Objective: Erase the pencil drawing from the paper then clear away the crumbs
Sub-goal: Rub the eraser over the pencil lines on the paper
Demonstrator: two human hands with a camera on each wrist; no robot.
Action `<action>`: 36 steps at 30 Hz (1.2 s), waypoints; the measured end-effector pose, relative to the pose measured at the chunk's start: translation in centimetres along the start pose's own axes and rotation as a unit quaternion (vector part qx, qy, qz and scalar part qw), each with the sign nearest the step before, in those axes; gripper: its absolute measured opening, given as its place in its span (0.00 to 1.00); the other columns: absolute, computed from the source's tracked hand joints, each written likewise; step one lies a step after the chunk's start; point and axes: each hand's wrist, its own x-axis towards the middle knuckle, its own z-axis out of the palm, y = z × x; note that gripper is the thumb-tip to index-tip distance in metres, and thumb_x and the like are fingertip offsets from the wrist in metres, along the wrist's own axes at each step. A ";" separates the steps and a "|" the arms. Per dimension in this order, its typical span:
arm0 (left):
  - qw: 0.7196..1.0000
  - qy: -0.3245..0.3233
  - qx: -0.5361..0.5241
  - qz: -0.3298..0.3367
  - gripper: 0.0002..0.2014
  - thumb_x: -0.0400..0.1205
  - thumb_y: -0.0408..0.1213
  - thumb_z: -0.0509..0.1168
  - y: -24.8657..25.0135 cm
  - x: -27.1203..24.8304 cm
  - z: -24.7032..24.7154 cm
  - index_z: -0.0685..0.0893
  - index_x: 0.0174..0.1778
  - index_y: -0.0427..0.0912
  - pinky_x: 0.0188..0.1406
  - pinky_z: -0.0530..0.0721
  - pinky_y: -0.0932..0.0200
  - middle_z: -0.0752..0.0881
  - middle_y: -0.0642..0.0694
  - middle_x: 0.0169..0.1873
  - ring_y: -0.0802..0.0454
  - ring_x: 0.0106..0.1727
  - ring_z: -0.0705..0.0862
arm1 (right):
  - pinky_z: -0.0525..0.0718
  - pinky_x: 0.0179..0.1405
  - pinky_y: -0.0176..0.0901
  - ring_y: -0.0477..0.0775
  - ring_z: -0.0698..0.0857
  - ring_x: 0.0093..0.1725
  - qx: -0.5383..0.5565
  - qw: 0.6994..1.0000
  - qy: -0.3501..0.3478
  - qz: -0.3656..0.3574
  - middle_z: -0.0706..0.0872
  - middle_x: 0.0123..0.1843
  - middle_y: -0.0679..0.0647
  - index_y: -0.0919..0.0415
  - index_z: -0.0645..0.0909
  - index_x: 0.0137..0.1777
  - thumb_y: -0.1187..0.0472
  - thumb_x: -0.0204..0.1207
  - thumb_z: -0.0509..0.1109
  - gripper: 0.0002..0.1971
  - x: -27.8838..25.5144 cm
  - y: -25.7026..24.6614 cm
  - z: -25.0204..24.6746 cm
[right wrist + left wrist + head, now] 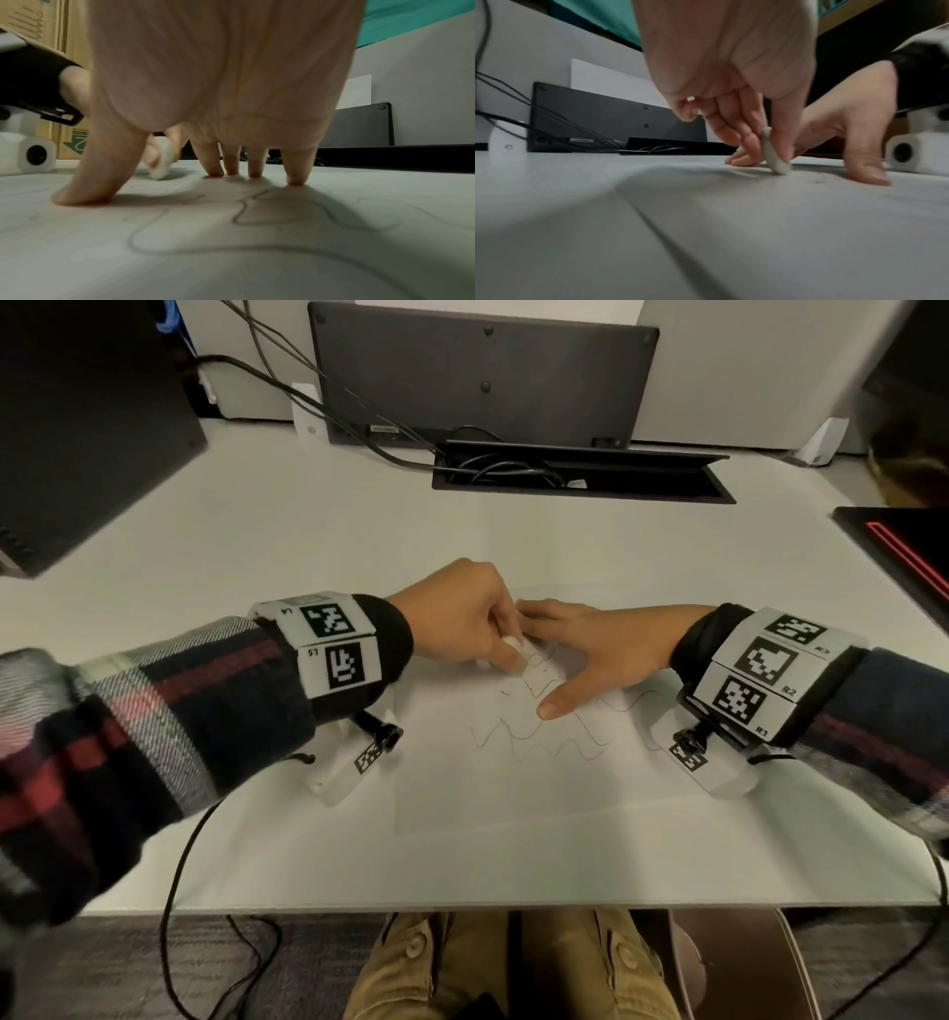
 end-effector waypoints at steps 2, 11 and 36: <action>1.000 0.011 -0.001 -0.008 0.09 0.71 0.43 0.76 -0.1 0.1 -0.1 0.91 0.44 0.45 0.37 0.77 0.72 0.85 0.56 0.33 0.59 0.39 0.83 | 0.49 0.82 0.48 0.48 0.43 0.83 0.000 1.000 0.001 -0.002 0.40 0.84 0.46 0.53 0.42 0.83 0.37 0.68 0.70 0.53 0.1 0.0 0.0; 1.000 -0.022 -0.017 0.011 0.08 0.71 0.42 0.76 0.7 -0.3 0.5 0.91 0.42 0.43 0.33 0.78 0.70 0.88 0.49 0.34 0.55 0.39 0.85 | 0.52 0.82 0.51 0.49 0.46 0.83 0.020 1.000 0.005 -0.008 0.43 0.84 0.46 0.49 0.47 0.83 0.38 0.67 0.72 0.50 0.1 0.0 0.1; 0.999 -0.051 -0.004 0.010 0.09 0.70 0.46 0.77 -0.4 -0.6 -0.2 0.90 0.42 0.47 0.32 0.72 0.74 0.85 0.57 0.30 0.63 0.32 0.79 | 0.46 0.79 0.40 0.46 0.42 0.82 -0.004 1.000 -0.001 0.023 0.37 0.84 0.45 0.56 0.40 0.83 0.39 0.70 0.69 0.52 -0.5 -0.7 -0.1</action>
